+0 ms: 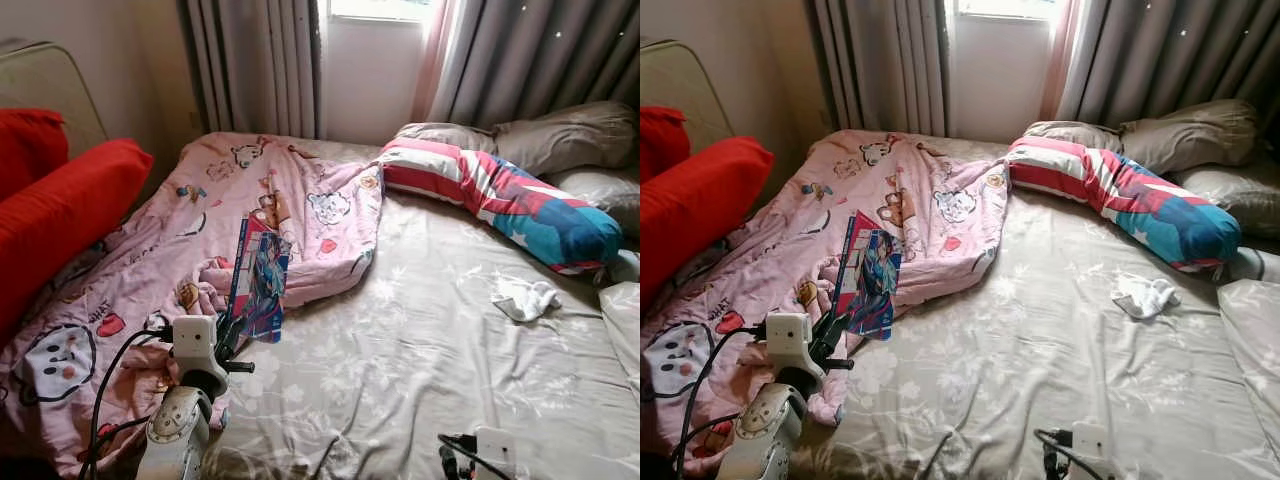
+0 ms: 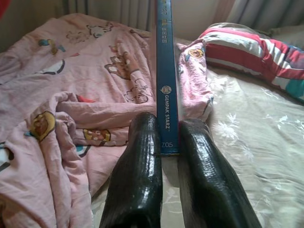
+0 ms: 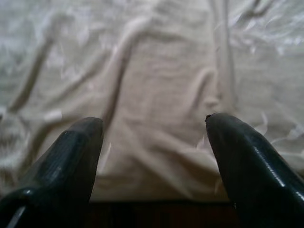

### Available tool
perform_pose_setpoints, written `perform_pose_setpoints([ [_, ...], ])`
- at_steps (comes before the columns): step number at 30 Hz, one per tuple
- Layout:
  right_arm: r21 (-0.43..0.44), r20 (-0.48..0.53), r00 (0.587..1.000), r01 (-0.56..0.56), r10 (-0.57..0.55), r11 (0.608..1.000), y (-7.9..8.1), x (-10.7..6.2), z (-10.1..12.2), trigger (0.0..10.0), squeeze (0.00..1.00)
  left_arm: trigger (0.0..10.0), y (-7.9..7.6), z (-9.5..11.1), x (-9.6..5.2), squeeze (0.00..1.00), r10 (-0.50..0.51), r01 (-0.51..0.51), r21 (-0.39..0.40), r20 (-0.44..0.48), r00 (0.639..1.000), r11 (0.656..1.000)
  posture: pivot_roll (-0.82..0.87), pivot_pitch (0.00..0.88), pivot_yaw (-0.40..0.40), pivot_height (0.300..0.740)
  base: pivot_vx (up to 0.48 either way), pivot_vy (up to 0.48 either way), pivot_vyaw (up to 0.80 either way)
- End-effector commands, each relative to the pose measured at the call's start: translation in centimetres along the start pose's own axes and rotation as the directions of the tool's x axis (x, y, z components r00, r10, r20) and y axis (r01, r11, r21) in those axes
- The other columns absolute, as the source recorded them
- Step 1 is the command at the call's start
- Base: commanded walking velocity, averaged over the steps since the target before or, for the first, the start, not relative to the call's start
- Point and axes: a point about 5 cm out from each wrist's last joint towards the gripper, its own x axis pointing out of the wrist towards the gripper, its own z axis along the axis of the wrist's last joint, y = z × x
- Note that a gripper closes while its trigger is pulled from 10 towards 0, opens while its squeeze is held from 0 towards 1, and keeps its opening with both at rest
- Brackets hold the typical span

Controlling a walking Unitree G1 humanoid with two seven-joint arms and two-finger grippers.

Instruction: Clean up the room

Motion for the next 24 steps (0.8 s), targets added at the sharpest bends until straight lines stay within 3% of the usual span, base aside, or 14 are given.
perform_pose_setpoints([
  [1,-0.007,-0.057,0.998,0.010,-0.010,1.000,-0.4,-0.5,-1.5,10.0,0.00,10.0,0.0,0.9,0.1,0.00,-0.004,0.003,0.004,0.047,0.999,1.000,0.00,0.143,-0.037,0.734,0.000,-0.292,0.00],
  [7,0.010,-0.103,0.995,0.013,-0.012,1.000,-0.5,-0.8,-2.5,10.0,0.00,10.0,0.0,0.8,0.0,0.00,-0.003,0.003,0.002,0.047,0.999,1.000,0.00,0.149,-0.038,0.734,0.000,-0.402,0.00],
  [16,0.001,-0.124,0.992,-0.008,0.008,1.000,-0.4,-0.8,-2.7,10.0,0.00,10.0,-0.1,0.8,0.1,0.00,-0.002,0.002,-0.004,0.048,0.999,1.000,0.00,0.154,-0.040,0.734,0.000,-0.409,-0.62],
  [24,-0.006,-0.122,0.993,-0.011,0.010,1.000,-0.6,-0.7,-2.4,10.0,0.00,10.0,-0.1,0.9,0.1,0.00,-0.003,0.003,-0.005,0.048,0.999,1.000,0.00,0.157,-0.039,0.734,0.000,-0.409,0.00],
])
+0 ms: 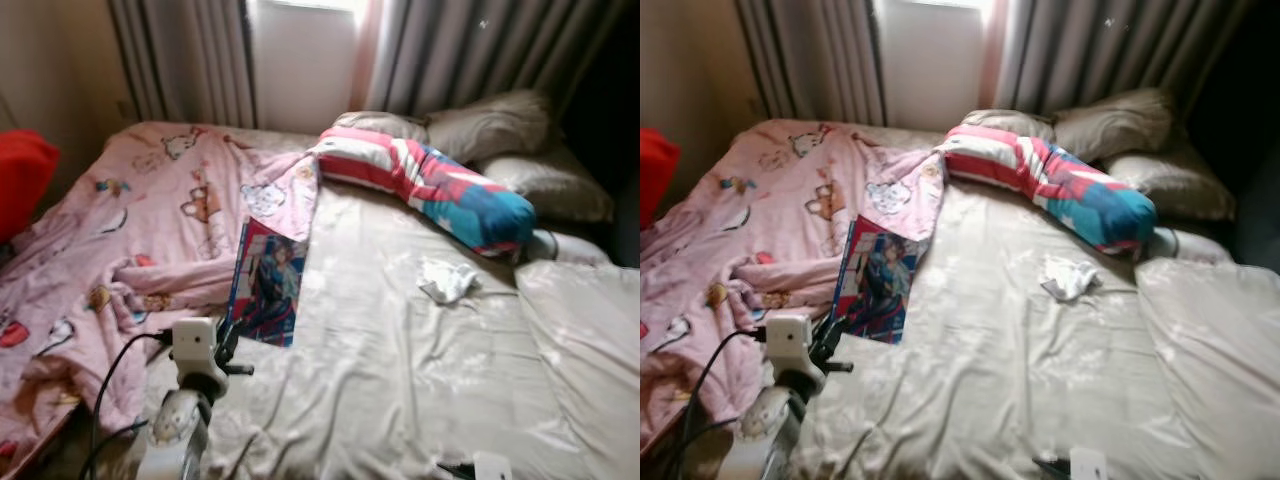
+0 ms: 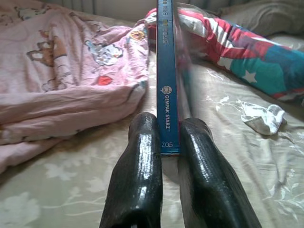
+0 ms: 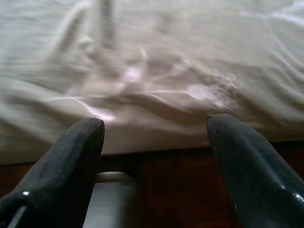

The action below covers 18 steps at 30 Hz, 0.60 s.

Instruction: Clean up the room

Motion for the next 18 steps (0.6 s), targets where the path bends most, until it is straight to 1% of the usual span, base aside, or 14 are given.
perform_pose_setpoints([
  [1,-0.011,-0.015,1.000,0.012,-0.013,1.000,-0.62,-0.13,-0.31,10.0,0.00,10.0,-0.28,0.77,0.09,0.00,-0.005,0.005,-0.007,0.048,0.999,1.000,0.00,0.157,-0.039,0.734,0.000,-0.412,0.00],
  [18,-0.013,-0.015,1.000,0.010,-0.010,1.000,-0.62,-0.08,-0.17,10.0,0.00,10.0,-0.43,0.76,0.10,0.00,-0.013,0.014,-0.009,0.046,0.999,1.000,0.00,0.155,-0.037,0.734,0.000,-0.410,0.00],
])
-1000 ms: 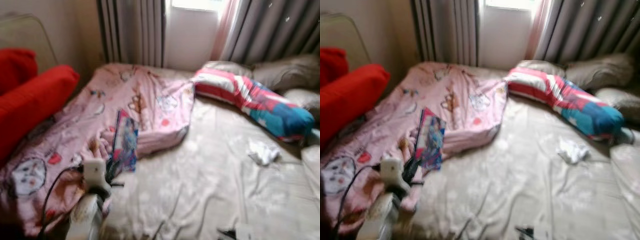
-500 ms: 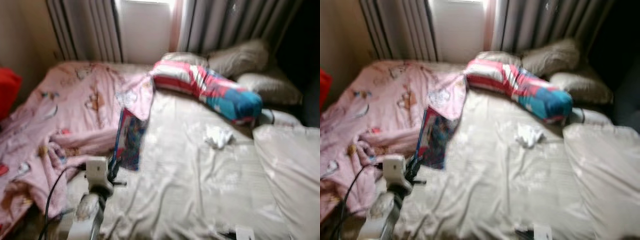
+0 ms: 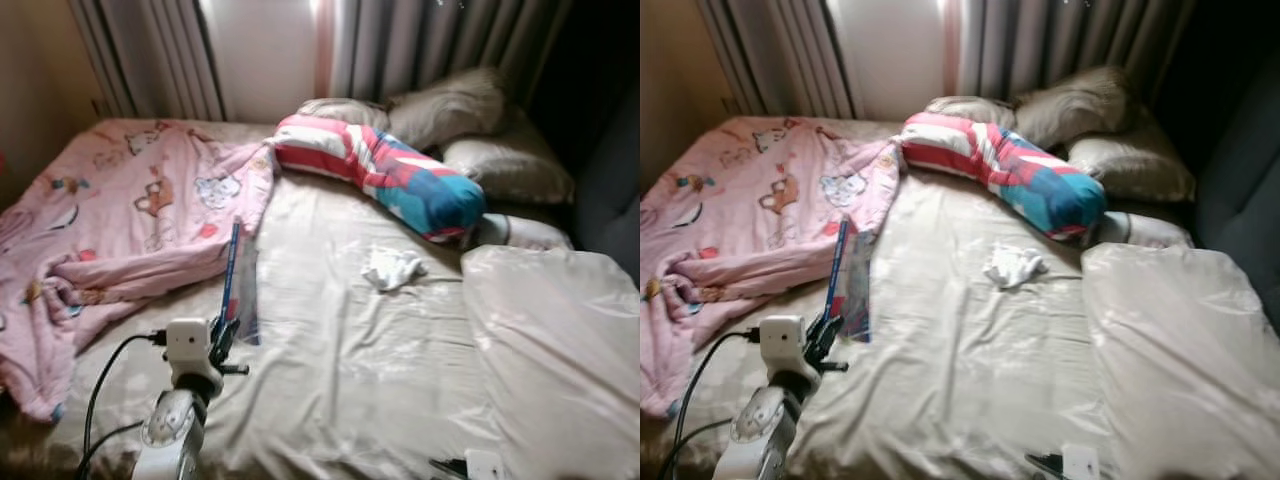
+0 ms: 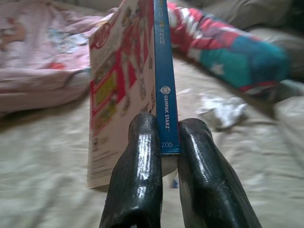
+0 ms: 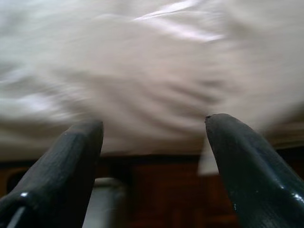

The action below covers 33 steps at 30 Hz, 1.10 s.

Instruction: Clean up the room

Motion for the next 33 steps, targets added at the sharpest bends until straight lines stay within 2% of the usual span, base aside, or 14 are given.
perform_pose_setpoints([
  [1,0.010,-0.013,1.000,-0.012,0.012,1.000,0.6,-0.1,-0.4,10.0,0.00,10.0,0.2,1.2,0.3,0.00,-0.013,0.012,0.015,0.055,0.998,1.000,0.00,0.155,-0.037,0.734,0.000,-0.409,0.00],
  [11,0.012,-0.010,1.000,-0.015,0.015,1.000,0.7,0.0,-0.4,10.0,0.00,10.0,0.0,1.2,0.3,0.00,-0.027,0.026,0.014,0.054,0.998,1.000,0.00,0.149,-0.034,0.734,0.000,-0.368,0.00],
  [17,0.014,-0.009,1.000,-0.016,0.017,1.000,0.8,-0.1,-0.4,10.0,0.00,10.0,-0.2,1.1,0.3,0.00,-0.047,0.047,-0.001,0.040,0.998,0.999,0.00,0.147,-0.032,0.734,0.000,0.000,0.00],
  [22,0.014,-0.007,1.000,-0.016,0.016,1.000,0.8,-0.1,-0.4,10.0,0.00,10.0,-0.9,0.5,0.1,0.00,-0.108,0.108,-0.019,0.002,0.994,0.994,0.00,0.152,-0.032,0.734,0.000,0.000,0.00],
  [24,0.014,-0.006,1.000,-0.015,0.015,1.000,0.8,-0.1,-0.4,10.0,0.00,10.0,-1.9,-0.1,-0.1,0.00,-0.190,0.188,-0.056,-0.042,0.981,0.981,0.00,0.156,-0.032,0.734,0.000,0.000,0.00],
  [27,0.015,-0.002,1.000,-0.014,0.014,1.000,0.8,-0.1,-0.4,10.0,0.00,10.0,-2.6,-0.6,-0.4,0.00,-0.246,0.240,-0.083,-0.074,0.966,0.967,0.00,0.156,-0.032,0.734,0.000,0.000,0.00],
  [33,0.025,0.014,1.000,-0.010,0.010,1.000,0.8,-0.1,-0.3,10.0,0.00,10.0,-2.4,-0.7,-0.3,0.00,-0.234,0.228,-0.083,-0.077,0.969,0.970,0.00,0.160,-0.035,0.734,0.000,0.000,0.00],
])
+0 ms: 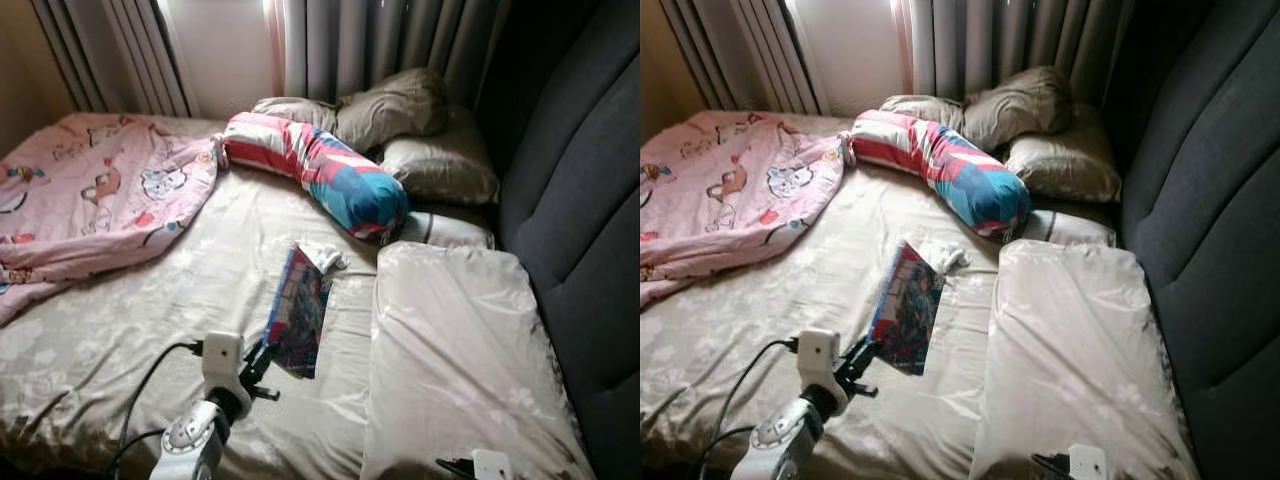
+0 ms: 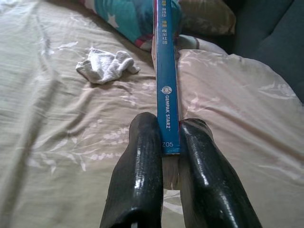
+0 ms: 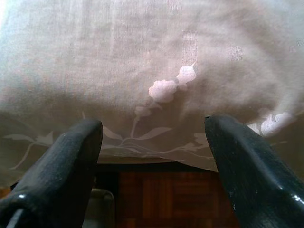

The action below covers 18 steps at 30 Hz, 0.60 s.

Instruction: Clean up the room

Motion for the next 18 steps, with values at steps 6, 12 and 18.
perform_pose_setpoints([
  [6,0.013,-0.001,1.000,0.011,-0.011,1.000,-0.19,-0.14,-0.33,10.0,0.00,10.0,0.26,1.50,0.24,0.00,-0.014,0.013,0.021,0.054,0.998,1.000,0.00,0.161,-0.034,0.734,0.000,0.000,0.00],
  [12,0.021,-0.007,1.000,0.004,-0.004,1.000,-0.16,-0.14,-0.38,10.0,0.00,10.0,0.32,1.57,0.13,0.00,-0.011,0.011,0.016,0.049,0.999,1.000,0.00,0.162,-0.035,0.734,0.000,0.000,-0.49],
  [18,0.018,0.004,1.000,0.002,-0.002,1.000,-0.16,-0.14,-0.30,10.0,0.00,10.0,0.32,1.51,0.10,0.00,-0.004,0.003,0.015,0.051,0.999,1.000,0.00,0.162,-0.035,0.734,0.000,0.000,-0.48],
])
